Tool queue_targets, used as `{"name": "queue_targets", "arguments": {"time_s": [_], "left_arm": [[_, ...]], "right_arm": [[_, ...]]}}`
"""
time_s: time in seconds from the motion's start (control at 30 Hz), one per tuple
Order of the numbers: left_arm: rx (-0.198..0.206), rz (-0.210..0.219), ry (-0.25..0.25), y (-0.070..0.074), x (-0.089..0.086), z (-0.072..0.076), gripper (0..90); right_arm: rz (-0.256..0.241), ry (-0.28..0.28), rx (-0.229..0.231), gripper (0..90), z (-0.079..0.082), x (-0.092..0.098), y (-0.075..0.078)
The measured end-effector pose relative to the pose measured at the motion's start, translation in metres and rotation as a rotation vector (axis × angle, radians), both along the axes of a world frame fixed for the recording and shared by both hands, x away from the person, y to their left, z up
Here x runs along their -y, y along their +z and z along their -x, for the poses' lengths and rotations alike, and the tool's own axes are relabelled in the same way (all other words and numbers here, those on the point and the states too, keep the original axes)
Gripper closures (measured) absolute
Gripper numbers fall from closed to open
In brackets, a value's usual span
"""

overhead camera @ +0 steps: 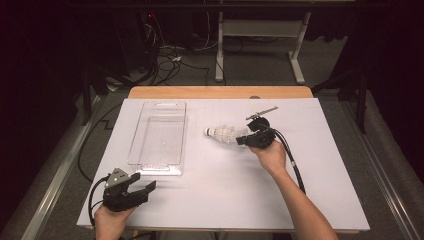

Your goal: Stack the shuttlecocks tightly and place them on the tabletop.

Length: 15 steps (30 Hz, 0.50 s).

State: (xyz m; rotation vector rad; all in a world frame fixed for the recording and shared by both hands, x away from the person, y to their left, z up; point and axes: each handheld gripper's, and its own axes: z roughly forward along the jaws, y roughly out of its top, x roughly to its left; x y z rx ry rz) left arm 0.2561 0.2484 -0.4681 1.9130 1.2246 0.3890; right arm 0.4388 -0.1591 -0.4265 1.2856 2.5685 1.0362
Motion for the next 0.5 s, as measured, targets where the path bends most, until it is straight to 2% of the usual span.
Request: {"name": "queue_targets", "arguments": {"time_s": [0.5], "left_arm": [[0.001, -0.001, -0.002, 0.0000, 0.0000, 0.0000, 33.1]], "right_arm": [[-0.003, 0.012, 0.000, 90.0, -0.0037, -0.0103, -0.0020]]}}
